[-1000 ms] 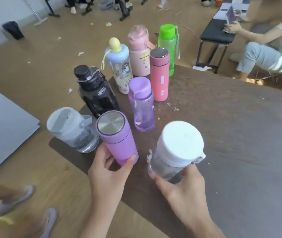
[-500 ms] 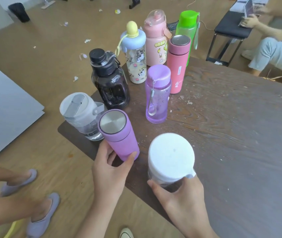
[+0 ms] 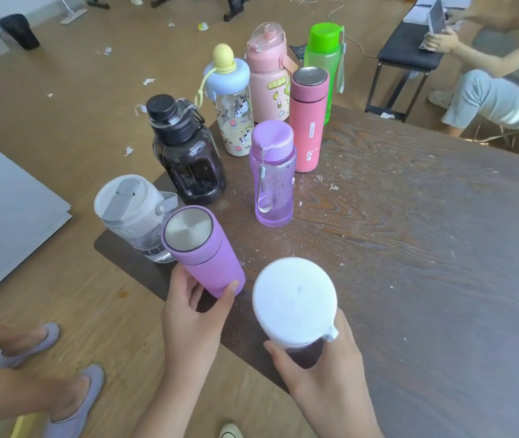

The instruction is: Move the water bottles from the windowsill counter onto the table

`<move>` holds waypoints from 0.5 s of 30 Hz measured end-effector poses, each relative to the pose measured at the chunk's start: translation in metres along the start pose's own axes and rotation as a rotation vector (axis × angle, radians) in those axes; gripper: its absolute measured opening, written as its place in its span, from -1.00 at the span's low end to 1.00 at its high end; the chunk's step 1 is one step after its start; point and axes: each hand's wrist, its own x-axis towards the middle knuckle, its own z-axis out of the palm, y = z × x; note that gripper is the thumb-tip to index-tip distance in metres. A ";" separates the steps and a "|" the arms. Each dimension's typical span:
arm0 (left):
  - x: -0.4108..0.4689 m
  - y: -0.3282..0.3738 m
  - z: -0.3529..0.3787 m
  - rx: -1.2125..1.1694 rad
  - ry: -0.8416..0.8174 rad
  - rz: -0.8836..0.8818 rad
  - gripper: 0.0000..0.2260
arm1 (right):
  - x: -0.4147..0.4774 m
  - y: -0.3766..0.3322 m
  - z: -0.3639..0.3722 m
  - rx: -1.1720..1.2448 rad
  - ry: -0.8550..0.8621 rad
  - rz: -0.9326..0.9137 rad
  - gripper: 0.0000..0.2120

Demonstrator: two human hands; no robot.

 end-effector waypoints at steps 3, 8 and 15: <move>0.000 -0.003 -0.002 0.002 -0.020 -0.027 -0.36 | 0.000 0.001 -0.001 0.030 -0.034 -0.005 -0.32; 0.000 0.003 -0.005 0.078 -0.084 -0.058 -0.41 | 0.000 0.002 -0.007 0.025 -0.094 0.010 -0.26; -0.002 0.004 -0.025 0.220 -0.114 -0.130 -0.39 | -0.010 0.009 -0.032 -0.059 -0.179 0.027 -0.22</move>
